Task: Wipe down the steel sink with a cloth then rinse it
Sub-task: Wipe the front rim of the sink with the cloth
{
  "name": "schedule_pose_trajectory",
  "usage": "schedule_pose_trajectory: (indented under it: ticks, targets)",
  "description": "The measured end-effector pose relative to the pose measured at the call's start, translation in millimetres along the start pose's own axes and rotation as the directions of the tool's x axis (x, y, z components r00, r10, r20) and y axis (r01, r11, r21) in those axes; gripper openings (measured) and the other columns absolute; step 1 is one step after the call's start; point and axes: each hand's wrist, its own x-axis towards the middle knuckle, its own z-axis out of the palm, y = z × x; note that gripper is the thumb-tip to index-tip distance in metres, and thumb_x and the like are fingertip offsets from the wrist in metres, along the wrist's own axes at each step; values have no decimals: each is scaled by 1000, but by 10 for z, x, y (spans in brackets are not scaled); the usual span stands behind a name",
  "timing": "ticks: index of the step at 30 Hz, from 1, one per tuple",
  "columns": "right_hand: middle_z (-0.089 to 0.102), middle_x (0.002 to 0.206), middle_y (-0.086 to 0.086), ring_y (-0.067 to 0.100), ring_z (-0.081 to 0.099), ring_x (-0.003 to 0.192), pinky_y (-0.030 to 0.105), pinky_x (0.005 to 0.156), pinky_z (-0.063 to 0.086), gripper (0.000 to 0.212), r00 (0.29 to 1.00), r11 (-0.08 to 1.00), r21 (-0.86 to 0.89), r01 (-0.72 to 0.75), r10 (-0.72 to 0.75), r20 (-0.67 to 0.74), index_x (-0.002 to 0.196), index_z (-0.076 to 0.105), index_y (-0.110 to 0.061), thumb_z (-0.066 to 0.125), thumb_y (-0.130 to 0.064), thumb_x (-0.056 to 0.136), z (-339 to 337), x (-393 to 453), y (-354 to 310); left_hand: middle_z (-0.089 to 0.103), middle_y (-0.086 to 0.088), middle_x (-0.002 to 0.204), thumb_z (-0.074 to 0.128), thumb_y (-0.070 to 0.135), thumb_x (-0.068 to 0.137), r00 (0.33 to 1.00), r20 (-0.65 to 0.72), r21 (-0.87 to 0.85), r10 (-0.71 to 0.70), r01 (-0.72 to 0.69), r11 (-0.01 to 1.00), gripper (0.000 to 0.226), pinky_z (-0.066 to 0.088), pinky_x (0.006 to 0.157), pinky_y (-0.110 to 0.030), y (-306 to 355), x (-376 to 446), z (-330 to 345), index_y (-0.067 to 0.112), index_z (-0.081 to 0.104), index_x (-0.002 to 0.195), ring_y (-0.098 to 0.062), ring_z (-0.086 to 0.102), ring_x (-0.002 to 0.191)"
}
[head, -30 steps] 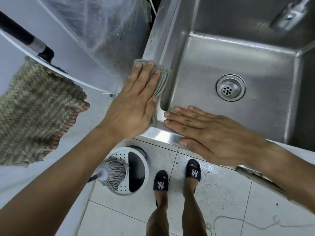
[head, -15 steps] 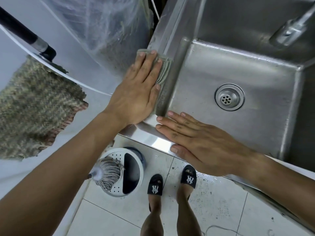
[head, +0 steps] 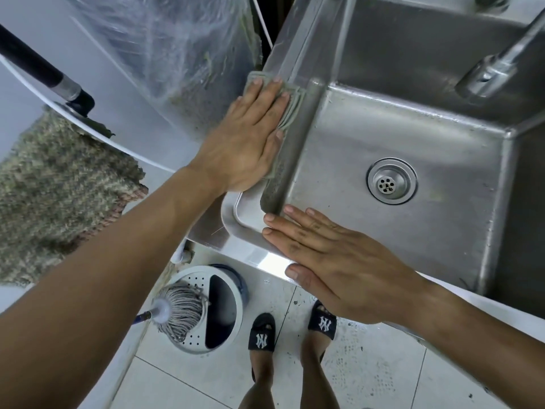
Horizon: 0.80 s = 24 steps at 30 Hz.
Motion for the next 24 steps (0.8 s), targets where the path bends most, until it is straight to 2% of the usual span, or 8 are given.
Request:
schedule_pose_trajectory:
  ticks: [3, 8, 13, 17, 21, 23, 24]
  targets:
    - [0, 173, -6, 11, -8, 159, 35, 130, 6, 58, 1000, 1000, 1, -4, 4, 2, 165, 11, -19, 18, -43, 113, -2, -12, -7, -2, -3, 175, 18, 39, 110, 999, -48, 36, -15, 17, 999, 62, -1, 129, -40, 61, -174, 70, 14, 11, 166, -24, -7, 161]
    - [4, 173, -6, 11, -6, 159, 35, 129, 8, 57, 1000, 999, 37, 10, -10, 5, 165, 17, -18, 21, -42, 113, -28, 38, 16, -3, -1, 175, 20, 38, 111, 999, -27, -4, -19, 19, 1000, 60, 1, 129, -42, 13, 32, 11, 16, 11, 166, -23, -8, 161]
    - [0, 173, -4, 11, -13, 158, 35, 130, 3, 59, 995, 996, 9, 86, -86, 47, 165, 13, -17, 23, -40, 112, -87, 135, 48, -4, -1, 175, 22, 36, 112, 999, -47, 0, -7, 7, 1000, 59, -3, 127, -38, -2, 189, 21, 16, 10, 166, -23, -8, 161]
    - [-4, 173, -8, 6, -14, 157, 34, 130, 6, 59, 992, 991, 94, 96, -102, 68, 166, 6, -20, 21, -42, 113, -93, 286, 106, -2, -1, 175, 19, 39, 111, 998, -55, 1, -7, 7, 1000, 61, -3, 126, -36, -13, 179, 19, 15, 12, 166, -22, -7, 161]
    - [-6, 173, -9, 7, -15, 157, 35, 130, 6, 59, 992, 991, 75, 111, -115, 49, 166, 3, -22, 20, -42, 113, -55, 280, 124, -5, 0, 175, 17, 41, 110, 1000, -28, -13, 12, -12, 1000, 62, -5, 126, -35, -47, 268, -11, 17, 10, 166, -22, -9, 160]
    - [-1, 173, -9, 7, -13, 158, 35, 130, 7, 58, 991, 989, 81, 127, -129, 20, 166, 8, -21, 22, -41, 113, -30, 290, 130, -5, 0, 175, 17, 41, 109, 1000, -23, -2, 9, -9, 1000, 63, -4, 127, -36, -55, 285, -8, 17, 10, 166, -21, -10, 160]
    - [6, 173, -7, 8, -7, 158, 36, 130, 9, 56, 991, 984, 110, 137, -136, -20, 165, 16, -20, 25, -38, 113, -26, 301, 133, -4, -1, 175, 17, 40, 109, 1000, -29, -1, 9, -9, 1000, 63, -4, 127, -37, -51, 286, -5, 17, 11, 166, -21, -9, 160]
